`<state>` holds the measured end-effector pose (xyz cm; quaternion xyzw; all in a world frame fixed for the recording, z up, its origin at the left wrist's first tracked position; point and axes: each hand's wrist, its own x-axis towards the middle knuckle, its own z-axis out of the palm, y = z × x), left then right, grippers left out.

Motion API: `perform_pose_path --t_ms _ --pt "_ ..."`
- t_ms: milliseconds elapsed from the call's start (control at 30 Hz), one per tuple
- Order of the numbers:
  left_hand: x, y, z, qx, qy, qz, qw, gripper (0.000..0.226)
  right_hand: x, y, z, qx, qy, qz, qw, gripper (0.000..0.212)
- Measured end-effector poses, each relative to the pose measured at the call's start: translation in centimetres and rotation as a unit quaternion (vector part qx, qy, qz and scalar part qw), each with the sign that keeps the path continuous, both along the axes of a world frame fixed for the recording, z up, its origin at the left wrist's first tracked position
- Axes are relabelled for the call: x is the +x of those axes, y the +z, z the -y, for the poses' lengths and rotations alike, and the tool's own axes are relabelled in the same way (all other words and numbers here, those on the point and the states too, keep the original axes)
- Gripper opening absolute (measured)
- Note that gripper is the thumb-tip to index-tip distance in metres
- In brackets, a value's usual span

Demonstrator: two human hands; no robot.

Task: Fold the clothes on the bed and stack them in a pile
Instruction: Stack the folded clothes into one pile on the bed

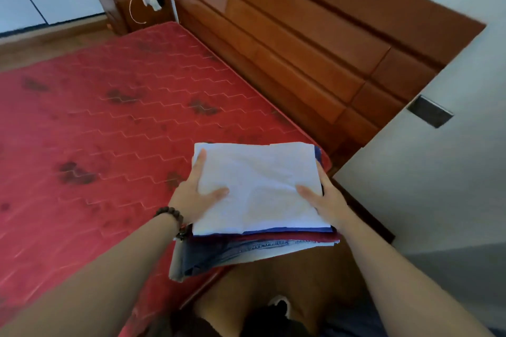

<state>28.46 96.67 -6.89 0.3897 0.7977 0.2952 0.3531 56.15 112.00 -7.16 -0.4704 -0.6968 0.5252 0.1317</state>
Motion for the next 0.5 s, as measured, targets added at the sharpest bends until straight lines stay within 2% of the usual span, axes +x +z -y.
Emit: perform_pose_path --t_ms 233,500 --pt "8.3 -3.3 -4.4 0.024 0.111 0.01 0.993 0.099 4.6 -1.4 -9.5 -0.022 0.09 0.049 0.995 0.079" --pt "10.0 -7.8 -10.7 0.02 0.175 0.025 0.984 0.098 3.5 -6.2 -18.7 -0.025 0.114 0.1 0.988 0.079"
